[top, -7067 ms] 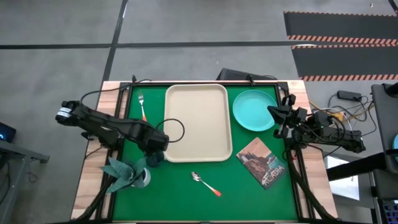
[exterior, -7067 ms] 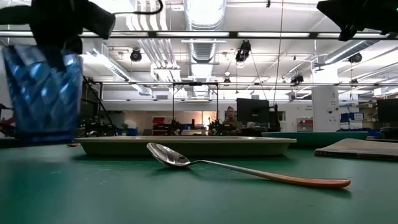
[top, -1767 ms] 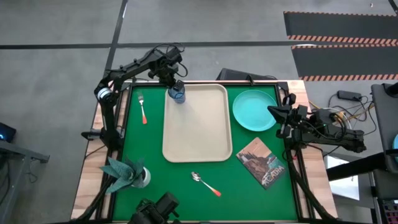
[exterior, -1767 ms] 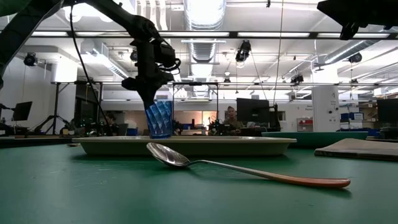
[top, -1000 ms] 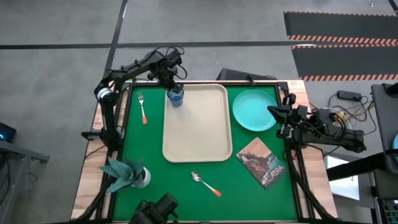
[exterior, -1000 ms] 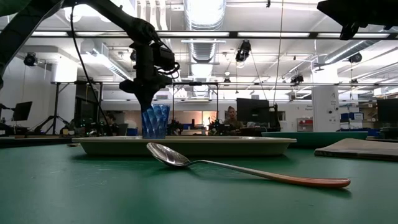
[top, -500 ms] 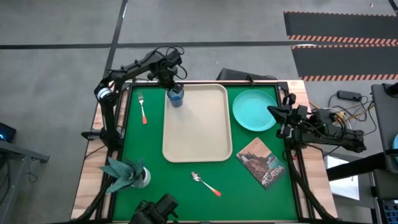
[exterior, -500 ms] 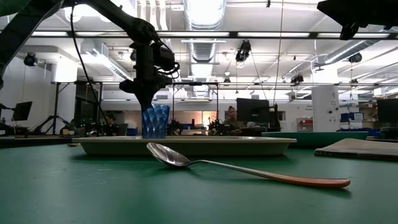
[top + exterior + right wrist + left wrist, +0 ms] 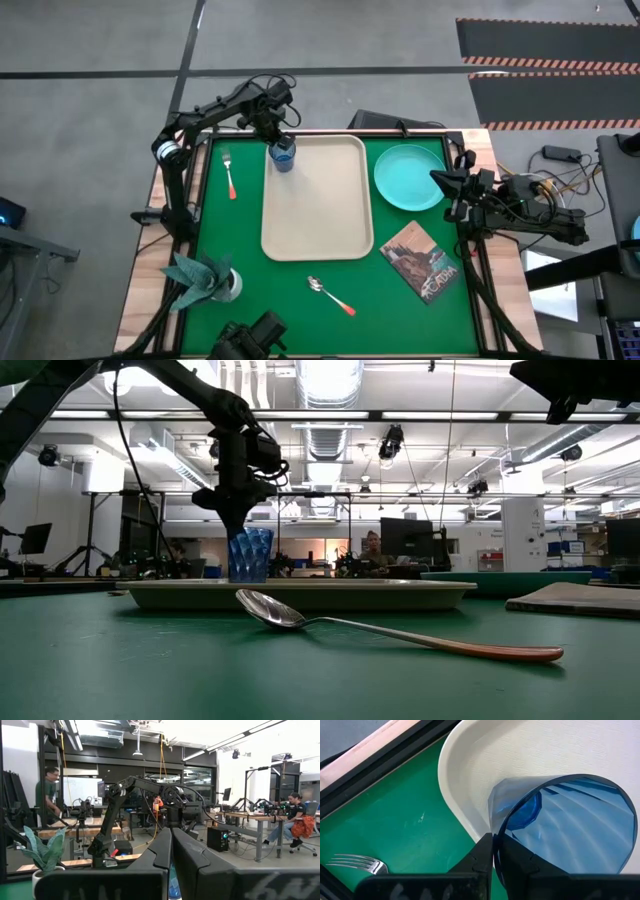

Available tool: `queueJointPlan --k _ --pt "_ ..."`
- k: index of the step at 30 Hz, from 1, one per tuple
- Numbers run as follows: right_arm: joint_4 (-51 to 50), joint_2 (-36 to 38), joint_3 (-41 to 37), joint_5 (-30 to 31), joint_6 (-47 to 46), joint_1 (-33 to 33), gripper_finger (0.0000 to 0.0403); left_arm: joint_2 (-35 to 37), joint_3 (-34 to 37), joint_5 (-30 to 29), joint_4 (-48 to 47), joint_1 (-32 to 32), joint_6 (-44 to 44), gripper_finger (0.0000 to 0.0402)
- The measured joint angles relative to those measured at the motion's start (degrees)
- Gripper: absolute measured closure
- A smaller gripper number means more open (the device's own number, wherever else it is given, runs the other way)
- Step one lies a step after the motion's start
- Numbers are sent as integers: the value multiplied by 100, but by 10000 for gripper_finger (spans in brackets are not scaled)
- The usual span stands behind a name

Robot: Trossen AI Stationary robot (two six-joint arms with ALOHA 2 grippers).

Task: Pick and place plate/cup/fork/spoon on tray
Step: Put the blue cup on the top right of the white serving tray, then put the orange fork on the left of the white serving tray

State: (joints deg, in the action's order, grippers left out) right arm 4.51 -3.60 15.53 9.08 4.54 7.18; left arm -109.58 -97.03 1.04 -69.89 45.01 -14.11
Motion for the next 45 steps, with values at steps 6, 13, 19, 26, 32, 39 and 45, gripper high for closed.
queueJointPlan --k 6,13,19,26,32,39,45 --pt "0 0 0 0 4 -1 394 0 0 0 0 0 0 386" --pt "0 0 0 0 4 -2 394 0 0 2 0 0 2 386" --pt "0 0 0 0 2 0 394 0 0 0 0 0 98 386" --pt "0 0 0 -1 7 -1 394 0 0 2 10 -1 103 386" --pt "0 0 0 -1 2 0 394 0 0 2 27 0 160 360" --pt "0 0 0 0 3 -2 394 0 0 2 46 -2 157 304" --pt "0 0 0 0 6 0 394 93 0 -52 41 -2 155 280"
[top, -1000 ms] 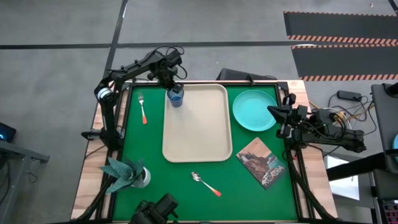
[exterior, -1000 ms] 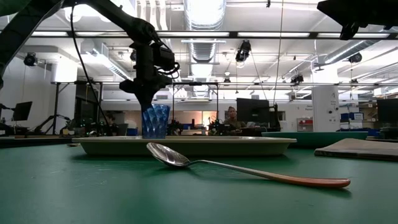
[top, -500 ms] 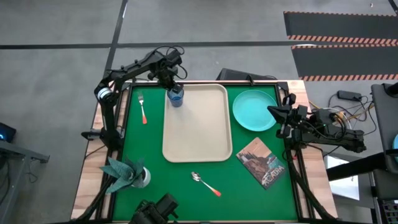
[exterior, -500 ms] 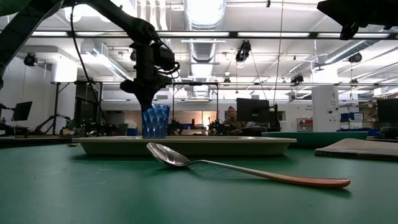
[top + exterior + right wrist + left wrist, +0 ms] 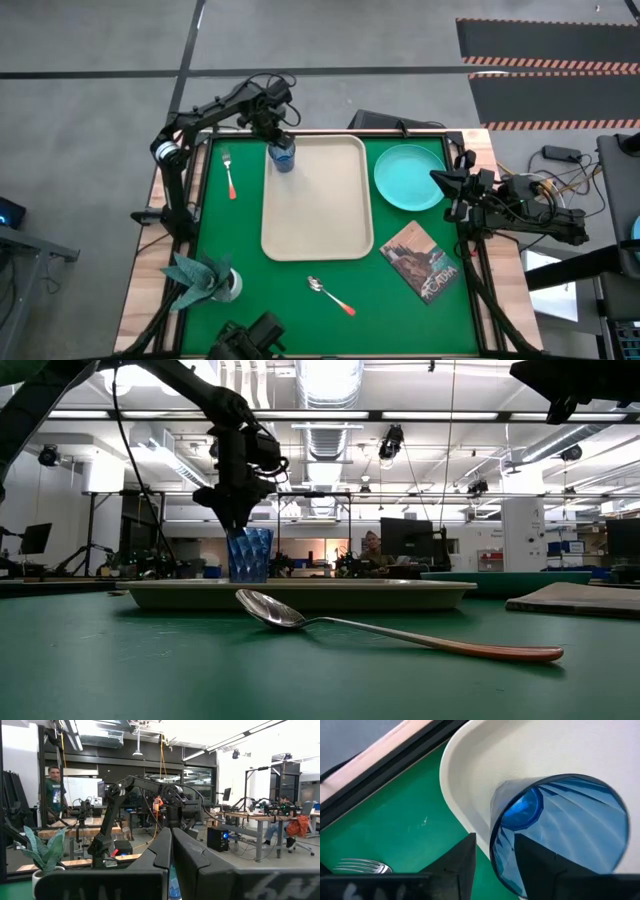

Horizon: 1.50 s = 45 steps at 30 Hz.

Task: Pick and place plate/cup/fork/spoon on tray
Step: Put the orange fork on the left of the white serving tray

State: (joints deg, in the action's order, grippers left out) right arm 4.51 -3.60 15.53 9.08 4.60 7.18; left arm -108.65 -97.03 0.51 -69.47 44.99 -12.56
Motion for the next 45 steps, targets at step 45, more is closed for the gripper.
queueJointPlan --k 45 --pt "42 2 0 0 -5 -2 394 3638 3549 -157 3247 -1218 142 279"
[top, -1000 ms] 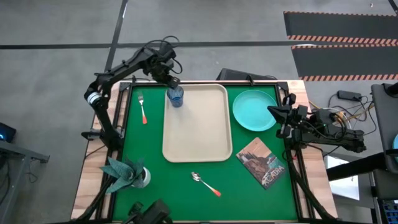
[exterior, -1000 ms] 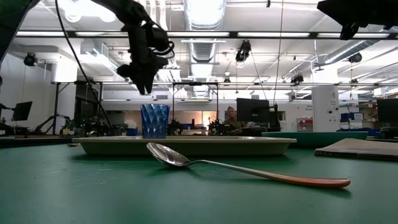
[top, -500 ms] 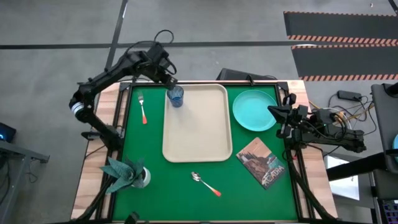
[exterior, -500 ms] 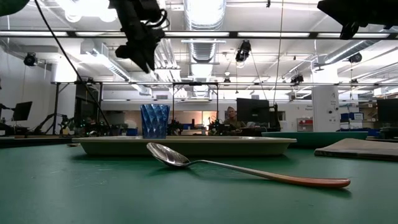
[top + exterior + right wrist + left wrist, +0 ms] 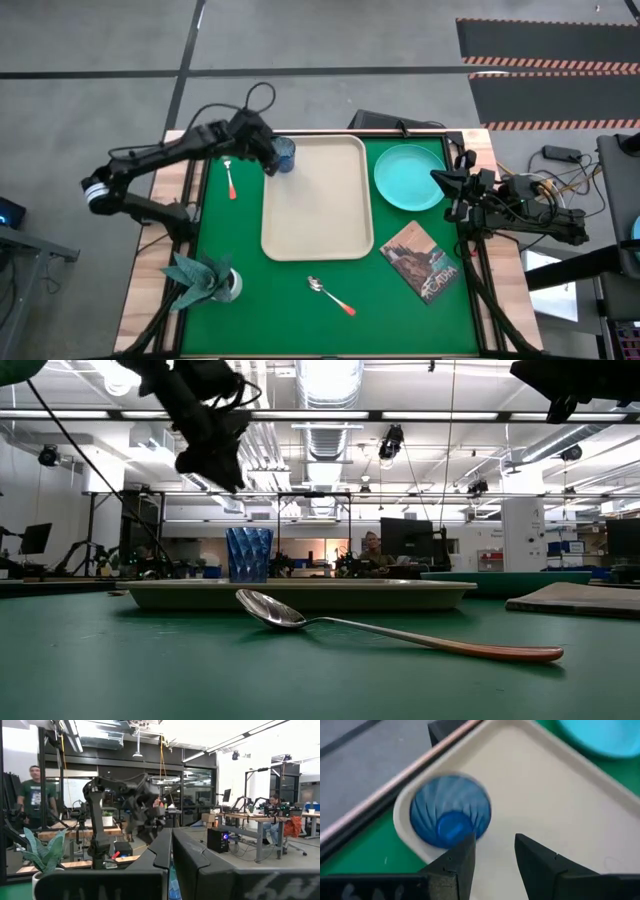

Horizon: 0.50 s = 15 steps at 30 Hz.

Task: Pick and place plate/cup/fork/spoon on tray
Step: Put the orange fork on the left of the white serving tray

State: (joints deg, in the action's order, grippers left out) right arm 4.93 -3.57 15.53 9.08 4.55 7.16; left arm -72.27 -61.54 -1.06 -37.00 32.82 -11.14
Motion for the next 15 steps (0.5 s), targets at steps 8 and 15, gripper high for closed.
queueJointPlan --k 8,15 --pt "1 0 0 2 11 1 394 591 799 -7 130 -28 -24 279" --pt "0 0 0 4 51 0 394 888 1062 -7 195 -37 -7 288"
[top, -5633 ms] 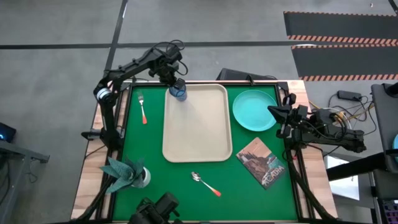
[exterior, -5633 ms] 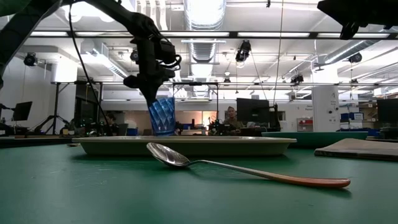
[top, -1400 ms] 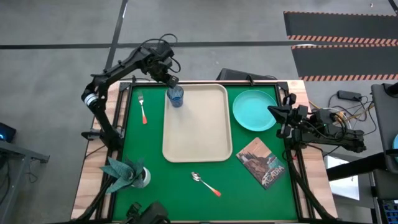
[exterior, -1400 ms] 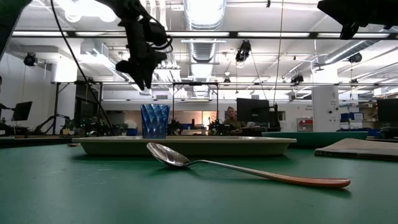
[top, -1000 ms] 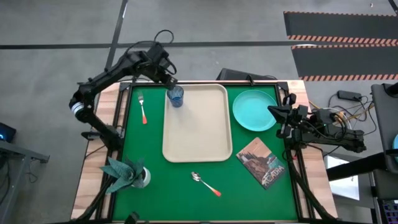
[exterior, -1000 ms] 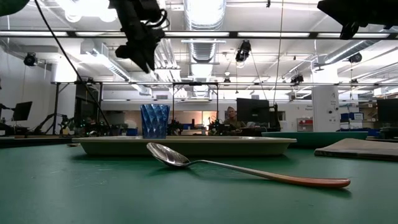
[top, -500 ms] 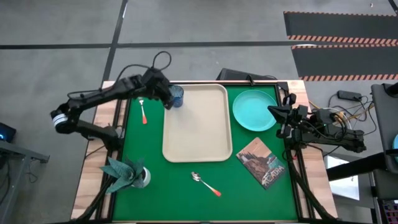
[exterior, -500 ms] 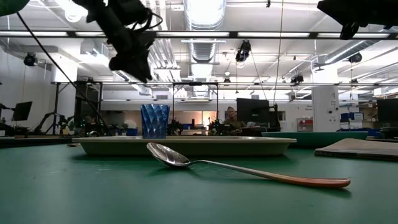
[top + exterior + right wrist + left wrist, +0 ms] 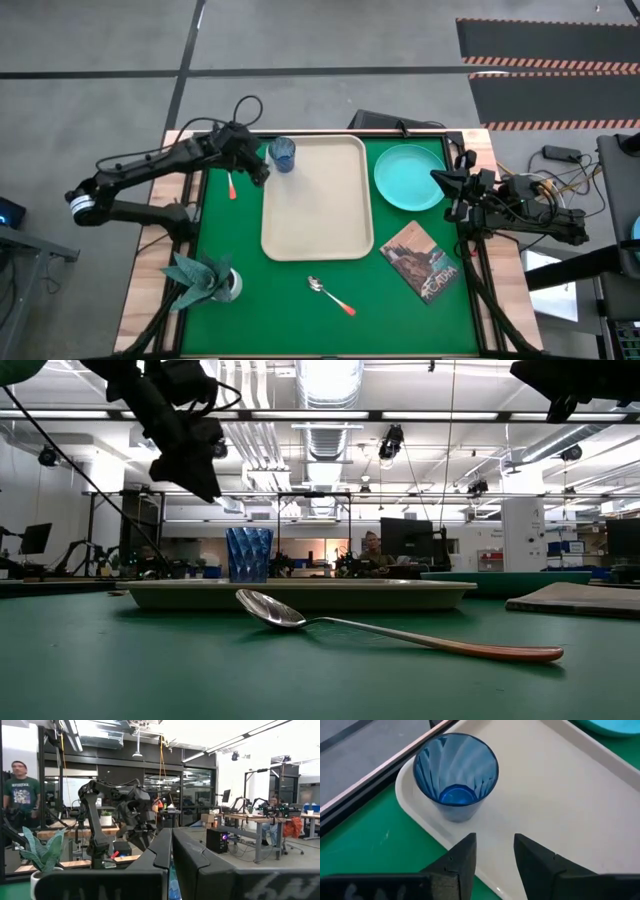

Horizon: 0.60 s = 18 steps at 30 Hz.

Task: Pick and place plate/cup/fork/spoon on tray
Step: Put the orange fork on the left of the white serving tray

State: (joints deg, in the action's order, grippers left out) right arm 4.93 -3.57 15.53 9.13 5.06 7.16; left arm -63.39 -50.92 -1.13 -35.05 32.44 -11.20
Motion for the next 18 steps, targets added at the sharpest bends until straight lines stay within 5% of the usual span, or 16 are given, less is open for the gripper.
queueJointPlan --k 11,18 --pt "-23 0 0 0 -2 0 394 -341 256 0 331 -4 -38 395" --pt "-22 0 0 0 -5 2 394 -787 259 -11 631 -6 -46 396"
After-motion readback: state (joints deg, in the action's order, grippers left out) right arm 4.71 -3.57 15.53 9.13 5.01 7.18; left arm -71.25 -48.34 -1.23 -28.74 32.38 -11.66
